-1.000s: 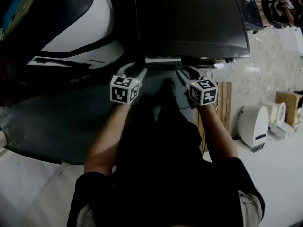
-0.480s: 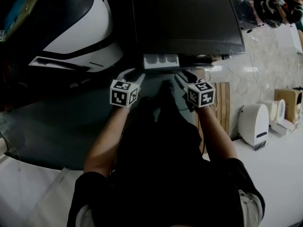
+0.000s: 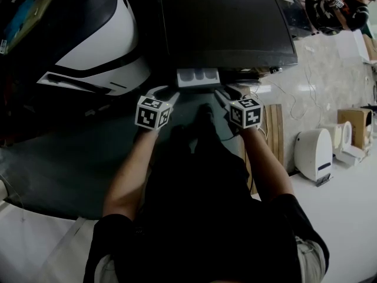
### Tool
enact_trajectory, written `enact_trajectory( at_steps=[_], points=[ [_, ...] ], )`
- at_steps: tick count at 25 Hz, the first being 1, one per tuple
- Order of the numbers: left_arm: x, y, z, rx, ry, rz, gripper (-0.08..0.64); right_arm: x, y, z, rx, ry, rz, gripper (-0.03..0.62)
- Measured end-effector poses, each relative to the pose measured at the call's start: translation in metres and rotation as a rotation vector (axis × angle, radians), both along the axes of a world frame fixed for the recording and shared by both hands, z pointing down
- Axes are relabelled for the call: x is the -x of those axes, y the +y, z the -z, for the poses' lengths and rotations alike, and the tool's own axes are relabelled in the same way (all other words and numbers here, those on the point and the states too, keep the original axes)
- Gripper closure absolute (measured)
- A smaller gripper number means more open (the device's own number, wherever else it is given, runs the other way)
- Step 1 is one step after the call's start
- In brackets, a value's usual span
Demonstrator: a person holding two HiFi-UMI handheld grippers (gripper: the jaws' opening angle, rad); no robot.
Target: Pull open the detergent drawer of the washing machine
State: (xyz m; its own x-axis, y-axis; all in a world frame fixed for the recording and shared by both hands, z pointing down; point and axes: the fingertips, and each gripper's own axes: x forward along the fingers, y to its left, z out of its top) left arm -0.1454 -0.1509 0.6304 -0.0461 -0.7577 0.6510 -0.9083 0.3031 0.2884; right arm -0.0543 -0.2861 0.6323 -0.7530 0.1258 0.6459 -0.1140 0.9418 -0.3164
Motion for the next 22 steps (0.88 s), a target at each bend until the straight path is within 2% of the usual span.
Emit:
enact_trajectory(
  at_steps=[10, 22],
  points=[
    [-0.024, 0.012, 0.001, -0.011, 0.025, -0.007, 0.417, -0.022, 0.012, 0.001, -0.014, 0.016, -0.019, 0.436],
    [-0.048, 0.03, 0.001, -0.021, 0.043, -0.024, 0.422, -0.046, 0.031, 0.005, 0.02, -0.001, -0.073, 0.436]
  ],
)
